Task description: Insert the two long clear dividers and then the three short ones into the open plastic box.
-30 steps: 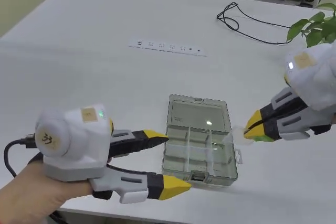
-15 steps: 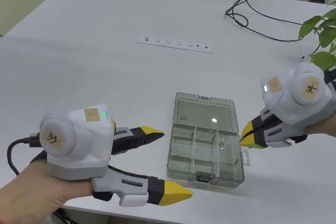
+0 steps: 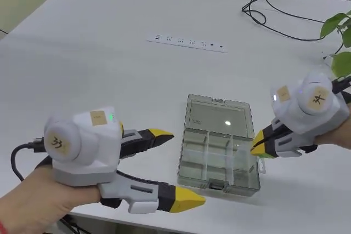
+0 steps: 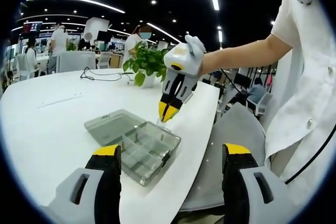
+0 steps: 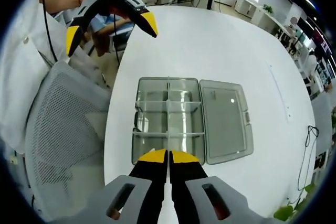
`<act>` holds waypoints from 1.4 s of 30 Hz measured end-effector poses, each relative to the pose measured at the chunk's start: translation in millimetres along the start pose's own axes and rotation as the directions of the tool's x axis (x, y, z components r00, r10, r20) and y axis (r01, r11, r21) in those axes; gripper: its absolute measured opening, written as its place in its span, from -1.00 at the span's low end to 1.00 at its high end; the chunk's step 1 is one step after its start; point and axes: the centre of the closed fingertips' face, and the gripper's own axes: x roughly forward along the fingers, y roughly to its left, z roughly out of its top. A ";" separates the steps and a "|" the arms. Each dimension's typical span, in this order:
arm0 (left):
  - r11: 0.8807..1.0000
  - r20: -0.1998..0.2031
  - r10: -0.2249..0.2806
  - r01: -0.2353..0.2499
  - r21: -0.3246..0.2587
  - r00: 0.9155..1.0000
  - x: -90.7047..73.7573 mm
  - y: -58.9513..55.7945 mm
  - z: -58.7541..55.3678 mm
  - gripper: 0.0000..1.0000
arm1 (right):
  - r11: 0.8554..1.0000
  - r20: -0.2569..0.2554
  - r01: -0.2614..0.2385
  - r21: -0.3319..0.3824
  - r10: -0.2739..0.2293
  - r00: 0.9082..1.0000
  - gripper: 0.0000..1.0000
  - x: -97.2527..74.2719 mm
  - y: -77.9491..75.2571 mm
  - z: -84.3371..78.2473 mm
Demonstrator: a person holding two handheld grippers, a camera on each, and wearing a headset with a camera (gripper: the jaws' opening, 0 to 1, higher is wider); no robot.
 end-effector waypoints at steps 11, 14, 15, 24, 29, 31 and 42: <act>1.000 0.007 -0.006 0.006 0.006 1.000 1.0 -0.3 1.3 0.55 | 1.000 -0.005 -0.004 0.002 0.004 1.000 -0.95 0.4 1.0 -1.2; 1.000 0.009 -0.006 0.006 0.005 1.000 0.9 -0.6 1.8 0.57 | 1.000 -0.007 -0.004 0.002 0.004 1.000 -0.95 0.4 1.6 -1.3; 1.000 0.010 -0.007 0.007 0.003 1.000 0.8 -0.5 1.9 0.57 | 1.000 -0.008 -0.005 0.002 0.005 1.000 -0.95 0.5 1.7 -1.8; 1.000 0.011 -0.006 0.006 0.000 1.000 1.1 -0.9 2.2 0.56 | 1.000 -0.020 -0.005 -0.004 0.005 1.000 -0.95 1.0 1.0 -5.3; 1.000 0.008 -0.009 0.009 -0.002 1.000 1.2 -1.5 1.3 0.55 | 1.000 -0.033 -0.005 -0.015 0.005 0.999 -0.95 1.7 0.7 -6.6; 1.000 0.012 -0.008 0.008 0.000 1.000 1.1 -1.1 2.1 0.54 | 1.000 -0.041 -0.005 -0.026 0.003 0.999 -0.95 1.8 1.0 -6.3; 1.000 0.015 -0.010 0.010 -0.003 1.000 1.6 -1.6 2.0 0.54 | 0.999 -0.062 -0.008 -0.044 0.005 0.998 -0.96 2.0 1.0 -7.0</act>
